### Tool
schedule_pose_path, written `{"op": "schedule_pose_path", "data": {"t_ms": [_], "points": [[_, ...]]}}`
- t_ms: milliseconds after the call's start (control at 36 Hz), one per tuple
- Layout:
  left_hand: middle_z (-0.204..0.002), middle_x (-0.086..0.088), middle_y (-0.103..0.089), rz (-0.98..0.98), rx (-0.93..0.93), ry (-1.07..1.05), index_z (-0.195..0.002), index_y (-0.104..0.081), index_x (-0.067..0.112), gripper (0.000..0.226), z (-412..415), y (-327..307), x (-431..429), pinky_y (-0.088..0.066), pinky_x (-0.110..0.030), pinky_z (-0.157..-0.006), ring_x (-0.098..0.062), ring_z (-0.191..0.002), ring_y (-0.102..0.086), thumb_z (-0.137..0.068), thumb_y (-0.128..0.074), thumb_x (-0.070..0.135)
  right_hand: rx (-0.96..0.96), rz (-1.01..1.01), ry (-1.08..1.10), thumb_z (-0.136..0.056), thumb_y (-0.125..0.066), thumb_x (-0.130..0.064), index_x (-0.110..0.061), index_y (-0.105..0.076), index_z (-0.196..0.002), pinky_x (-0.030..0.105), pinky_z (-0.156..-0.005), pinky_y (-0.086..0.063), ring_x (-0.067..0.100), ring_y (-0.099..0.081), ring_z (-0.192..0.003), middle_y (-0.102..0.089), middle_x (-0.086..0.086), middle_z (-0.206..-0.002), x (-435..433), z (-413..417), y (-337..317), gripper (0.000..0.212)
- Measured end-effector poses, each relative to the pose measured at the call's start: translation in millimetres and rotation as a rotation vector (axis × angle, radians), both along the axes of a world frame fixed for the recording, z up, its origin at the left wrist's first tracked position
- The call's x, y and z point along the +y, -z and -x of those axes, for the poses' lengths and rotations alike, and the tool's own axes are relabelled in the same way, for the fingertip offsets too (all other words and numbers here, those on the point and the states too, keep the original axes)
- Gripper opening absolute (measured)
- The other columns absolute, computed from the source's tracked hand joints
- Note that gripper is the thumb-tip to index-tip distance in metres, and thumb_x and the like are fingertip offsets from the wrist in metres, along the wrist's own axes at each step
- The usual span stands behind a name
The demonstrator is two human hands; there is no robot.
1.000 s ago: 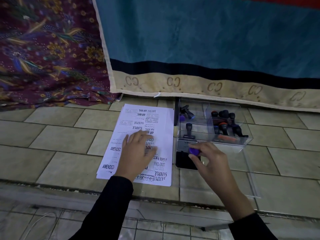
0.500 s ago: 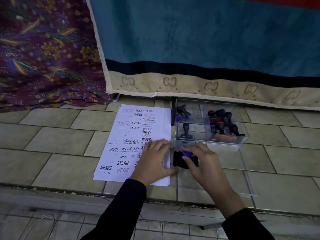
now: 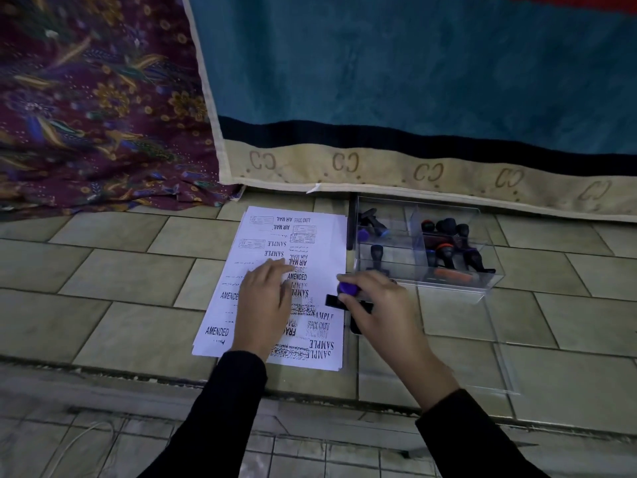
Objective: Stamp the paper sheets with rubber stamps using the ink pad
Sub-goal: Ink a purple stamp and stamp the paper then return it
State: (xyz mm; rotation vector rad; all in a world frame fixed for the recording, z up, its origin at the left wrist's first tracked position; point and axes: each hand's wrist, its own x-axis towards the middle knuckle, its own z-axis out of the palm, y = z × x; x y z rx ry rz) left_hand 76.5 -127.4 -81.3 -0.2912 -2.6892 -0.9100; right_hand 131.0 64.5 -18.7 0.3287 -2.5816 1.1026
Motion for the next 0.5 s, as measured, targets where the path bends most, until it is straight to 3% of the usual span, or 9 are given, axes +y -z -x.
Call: {"op": "schedule_pose_path", "data": {"t_ms": [83,250,500], "points": [[-0.131,-0.001,-0.055,0.08,-0.038,-0.025,-0.117,-0.058,0.02,0.028,1.8,6.9,-3.2,-0.027,-0.051,-0.111,-0.024,-0.128,-0.043,-0.092,-0.05,0.012,-0.036,-0.03,-0.045,-0.083,-0.068,-0.009,-0.01,-0.067,-0.11,0.008,-0.079,-0.047,0.008,-0.061,-0.079,-0.066,0.003,-0.103,-8.4,7.6,1.6,0.026],[-0.133,0.001,-0.052,0.108,-0.054,-0.052,-0.115,-0.059,0.021,0.026,0.6,7.6,-1.3,-0.017,-0.043,-0.114,-0.021,-0.129,-0.041,-0.092,-0.049,0.013,-0.053,-0.086,-0.073,-0.084,-0.067,-0.01,-0.009,-0.066,-0.112,-0.006,-0.079,-0.033,0.003,-0.054,-0.082,-0.065,0.006,-0.103,-11.7,13.6,2.8,0.028],[-0.134,0.002,-0.051,0.106,-0.063,-0.054,-0.116,-0.058,0.022,0.026,0.6,6.9,-1.3,-0.015,-0.042,-0.115,-0.019,-0.13,-0.04,-0.093,-0.048,0.016,-0.06,-0.117,-0.078,-0.086,-0.065,-0.011,-0.011,-0.065,-0.115,0.009,-0.084,-0.04,0.015,-0.063,-0.092,-0.064,0.006,-0.104,-16.1,14.5,12.0,0.029]]}}
